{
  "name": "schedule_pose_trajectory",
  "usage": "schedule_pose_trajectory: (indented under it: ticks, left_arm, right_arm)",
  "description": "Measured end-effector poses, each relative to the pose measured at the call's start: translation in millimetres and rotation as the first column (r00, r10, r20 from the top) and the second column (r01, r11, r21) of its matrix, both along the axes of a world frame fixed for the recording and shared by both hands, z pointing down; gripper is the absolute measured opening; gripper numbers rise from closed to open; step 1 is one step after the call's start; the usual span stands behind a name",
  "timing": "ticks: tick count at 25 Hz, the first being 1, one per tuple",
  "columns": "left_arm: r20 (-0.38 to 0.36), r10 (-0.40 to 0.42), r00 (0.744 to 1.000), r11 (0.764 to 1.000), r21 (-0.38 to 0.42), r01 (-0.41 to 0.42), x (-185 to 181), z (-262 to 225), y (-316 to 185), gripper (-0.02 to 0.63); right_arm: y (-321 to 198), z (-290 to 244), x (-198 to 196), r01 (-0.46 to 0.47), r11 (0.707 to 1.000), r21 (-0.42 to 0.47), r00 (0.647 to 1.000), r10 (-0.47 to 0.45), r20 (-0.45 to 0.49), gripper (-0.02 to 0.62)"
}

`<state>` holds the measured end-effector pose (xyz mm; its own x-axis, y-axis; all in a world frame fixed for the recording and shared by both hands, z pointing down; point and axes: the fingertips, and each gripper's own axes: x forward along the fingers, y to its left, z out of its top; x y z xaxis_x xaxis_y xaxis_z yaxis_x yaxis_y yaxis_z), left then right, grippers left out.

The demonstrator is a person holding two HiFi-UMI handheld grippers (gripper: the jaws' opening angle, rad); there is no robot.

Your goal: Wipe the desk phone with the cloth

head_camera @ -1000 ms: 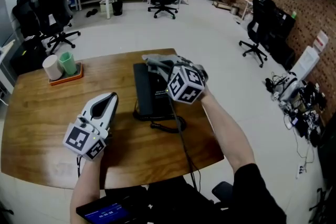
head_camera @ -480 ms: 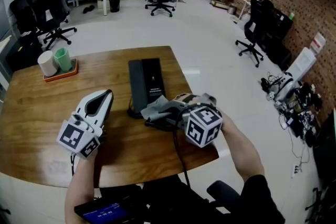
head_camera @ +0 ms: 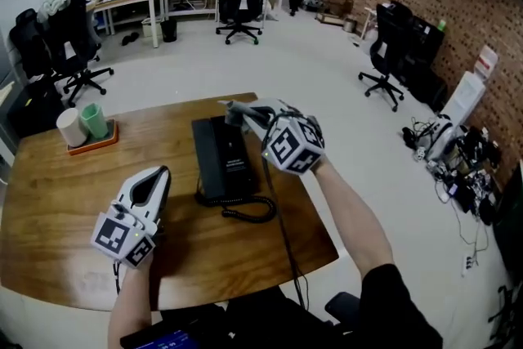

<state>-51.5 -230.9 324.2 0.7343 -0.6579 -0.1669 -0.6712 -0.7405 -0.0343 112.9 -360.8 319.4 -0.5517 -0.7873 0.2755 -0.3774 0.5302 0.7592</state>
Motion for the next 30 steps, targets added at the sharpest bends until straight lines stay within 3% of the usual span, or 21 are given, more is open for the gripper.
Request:
schedule_pose_trajectory:
  ticks: [8, 14, 21, 30]
  left_arm:
    - [0.008, -0.001, 1.000, 1.000, -0.002, 0.001, 2.5, -1.5, 1.9, -0.005]
    - [0.007, 0.002, 1.000, 1.000, 0.006, -0.003, -1.1, -0.7, -2.3, -0.005]
    - [0.024, 0.006, 1.000, 1.000, 0.016, -0.006, 1.1, -1.5, -1.0, -0.005]
    - [0.033, 0.029, 0.999, 0.999, 0.020, -0.029, 1.1, 2.4, -0.9, -0.005]
  right_arm:
    - [-16.9, 25.5, -17.6, -0.012, 1.000, 0.020, 0.989, 0.015, -0.146, 0.023]
    - [-10.8, 36.3, -13.8, -0.011, 0.999, -0.035, 0.984, 0.004, -0.179, 0.023]
    - [72.4, 68.5, -17.8, 0.123, 0.986, -0.114, 0.940, -0.153, -0.305, 0.023]
    - [173.5, 115.6, -26.0, 0.263, 0.919, -0.293, 0.882, -0.352, -0.313, 0.023]
